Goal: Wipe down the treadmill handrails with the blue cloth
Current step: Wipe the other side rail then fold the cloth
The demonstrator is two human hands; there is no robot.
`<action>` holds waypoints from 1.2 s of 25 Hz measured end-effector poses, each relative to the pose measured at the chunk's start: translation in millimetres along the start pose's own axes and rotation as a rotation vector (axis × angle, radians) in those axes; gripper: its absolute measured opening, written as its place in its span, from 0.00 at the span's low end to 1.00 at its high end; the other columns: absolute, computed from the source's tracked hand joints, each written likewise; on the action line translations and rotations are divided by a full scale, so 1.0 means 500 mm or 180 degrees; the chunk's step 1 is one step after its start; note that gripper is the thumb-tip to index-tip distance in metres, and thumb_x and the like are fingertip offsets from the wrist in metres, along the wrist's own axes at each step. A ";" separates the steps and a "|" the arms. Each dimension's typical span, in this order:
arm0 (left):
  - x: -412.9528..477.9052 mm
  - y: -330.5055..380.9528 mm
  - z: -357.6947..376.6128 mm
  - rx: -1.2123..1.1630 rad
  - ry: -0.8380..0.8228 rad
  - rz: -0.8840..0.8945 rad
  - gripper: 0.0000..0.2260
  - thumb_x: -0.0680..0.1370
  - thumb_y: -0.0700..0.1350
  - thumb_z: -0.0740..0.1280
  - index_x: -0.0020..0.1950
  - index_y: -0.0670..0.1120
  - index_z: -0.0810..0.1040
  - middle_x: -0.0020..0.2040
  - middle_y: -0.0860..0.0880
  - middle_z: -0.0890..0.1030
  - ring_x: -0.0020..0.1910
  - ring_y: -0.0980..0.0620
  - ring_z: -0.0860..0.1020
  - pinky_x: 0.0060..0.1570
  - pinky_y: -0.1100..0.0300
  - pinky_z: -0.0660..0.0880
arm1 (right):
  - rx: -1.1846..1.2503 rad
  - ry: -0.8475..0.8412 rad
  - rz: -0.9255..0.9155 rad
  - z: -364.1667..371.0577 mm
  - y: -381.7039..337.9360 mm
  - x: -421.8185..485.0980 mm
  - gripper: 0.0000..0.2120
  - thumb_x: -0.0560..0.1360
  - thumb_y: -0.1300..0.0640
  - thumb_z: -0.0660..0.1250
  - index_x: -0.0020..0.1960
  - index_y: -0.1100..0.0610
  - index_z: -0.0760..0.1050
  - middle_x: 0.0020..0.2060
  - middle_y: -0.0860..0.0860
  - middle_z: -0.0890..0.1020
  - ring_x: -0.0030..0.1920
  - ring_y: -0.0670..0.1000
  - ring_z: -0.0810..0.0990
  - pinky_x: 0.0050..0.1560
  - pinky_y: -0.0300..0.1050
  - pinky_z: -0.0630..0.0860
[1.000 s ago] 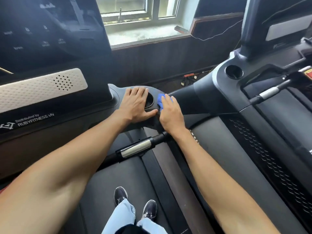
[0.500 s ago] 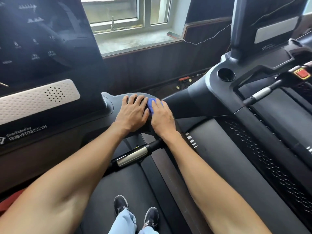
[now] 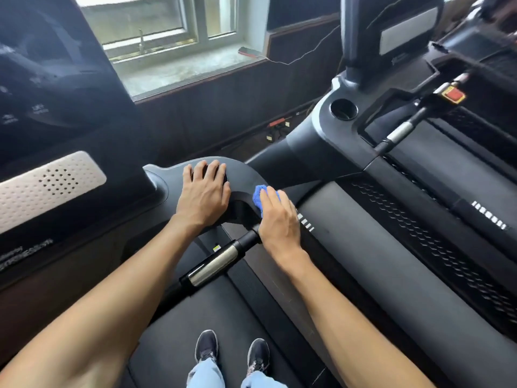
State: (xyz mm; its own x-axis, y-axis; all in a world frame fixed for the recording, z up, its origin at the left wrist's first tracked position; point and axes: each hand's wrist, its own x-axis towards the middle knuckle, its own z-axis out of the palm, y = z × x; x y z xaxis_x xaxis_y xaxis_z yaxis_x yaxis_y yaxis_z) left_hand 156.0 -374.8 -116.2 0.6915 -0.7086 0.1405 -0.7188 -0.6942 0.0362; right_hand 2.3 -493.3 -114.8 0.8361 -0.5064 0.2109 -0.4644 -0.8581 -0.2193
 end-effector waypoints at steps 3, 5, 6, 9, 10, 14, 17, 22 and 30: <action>-0.002 0.002 0.008 -0.0002 -0.0009 -0.0005 0.27 0.81 0.53 0.49 0.75 0.41 0.69 0.72 0.40 0.72 0.69 0.34 0.68 0.70 0.33 0.62 | 0.0164 -0.0043 0.0170 0.017 -0.048 0.082 0.19 0.72 0.67 0.55 0.60 0.61 0.75 0.54 0.55 0.78 0.52 0.59 0.75 0.52 0.53 0.75; 0.001 -0.004 0.013 0.0016 -0.0011 0.0055 0.25 0.81 0.53 0.51 0.75 0.44 0.70 0.71 0.39 0.72 0.67 0.33 0.69 0.68 0.32 0.63 | 0.0237 -0.0254 0.0137 0.025 -0.079 0.146 0.20 0.75 0.65 0.55 0.64 0.61 0.75 0.57 0.55 0.78 0.54 0.59 0.75 0.54 0.56 0.76; 0.007 -0.006 0.013 -0.0020 -0.0019 0.0114 0.25 0.81 0.53 0.52 0.75 0.45 0.70 0.71 0.39 0.72 0.66 0.33 0.69 0.67 0.32 0.63 | 0.0208 -0.0283 0.0161 0.030 -0.076 0.150 0.21 0.76 0.63 0.53 0.65 0.61 0.75 0.58 0.55 0.78 0.54 0.59 0.75 0.54 0.56 0.76; 0.034 -0.013 0.010 -0.0109 -0.0082 0.0397 0.24 0.81 0.55 0.52 0.74 0.49 0.71 0.69 0.40 0.73 0.65 0.35 0.70 0.65 0.36 0.65 | 0.0196 -0.0030 0.0236 0.021 -0.030 0.052 0.25 0.74 0.59 0.46 0.62 0.60 0.76 0.57 0.53 0.79 0.51 0.58 0.76 0.51 0.53 0.76; 0.042 -0.015 0.008 -0.0106 -0.0082 0.0494 0.24 0.81 0.56 0.51 0.73 0.50 0.72 0.68 0.41 0.73 0.64 0.36 0.70 0.65 0.38 0.65 | 0.0171 0.0057 0.0308 0.011 -0.022 0.013 0.25 0.74 0.59 0.46 0.61 0.60 0.76 0.57 0.53 0.79 0.50 0.57 0.76 0.50 0.53 0.76; 0.045 -0.004 0.007 -0.0220 0.0023 0.0858 0.20 0.81 0.53 0.54 0.67 0.49 0.76 0.63 0.43 0.76 0.62 0.39 0.73 0.63 0.41 0.67 | 0.0124 0.0043 0.0746 0.003 -0.049 0.020 0.21 0.70 0.58 0.51 0.57 0.61 0.74 0.54 0.54 0.77 0.50 0.59 0.74 0.53 0.55 0.75; 0.040 -0.002 0.001 -0.0548 0.0198 0.1276 0.14 0.79 0.46 0.58 0.59 0.44 0.78 0.56 0.43 0.80 0.55 0.38 0.77 0.59 0.45 0.70 | 0.0250 -0.0270 0.0611 0.010 -0.087 0.077 0.26 0.72 0.52 0.52 0.65 0.61 0.73 0.60 0.56 0.76 0.54 0.60 0.74 0.57 0.59 0.74; 0.040 0.012 0.004 -0.0793 0.0020 0.1833 0.19 0.77 0.43 0.66 0.69 0.43 0.74 0.61 0.45 0.80 0.59 0.41 0.78 0.61 0.48 0.73 | 0.0066 -0.0370 0.0442 -0.011 -0.053 0.018 0.27 0.80 0.48 0.60 0.73 0.61 0.66 0.70 0.59 0.72 0.65 0.60 0.71 0.66 0.56 0.72; -0.047 0.212 -0.041 -0.1321 -0.0099 0.2739 0.15 0.81 0.48 0.61 0.65 0.45 0.77 0.60 0.45 0.79 0.59 0.44 0.77 0.59 0.48 0.75 | 0.0612 -0.0012 0.1299 -0.076 0.036 -0.210 0.25 0.82 0.58 0.59 0.78 0.64 0.62 0.77 0.60 0.65 0.77 0.61 0.62 0.77 0.56 0.62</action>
State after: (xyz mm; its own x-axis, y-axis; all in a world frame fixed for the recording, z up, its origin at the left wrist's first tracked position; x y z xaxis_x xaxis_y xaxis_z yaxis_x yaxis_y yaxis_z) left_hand 61.9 -429.3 -95.6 -0.0887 -0.9625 0.2565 -0.9457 0.1622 0.2816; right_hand -104.7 -458.7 -104.8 0.5970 -0.7995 0.0668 -0.6940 -0.5564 -0.4569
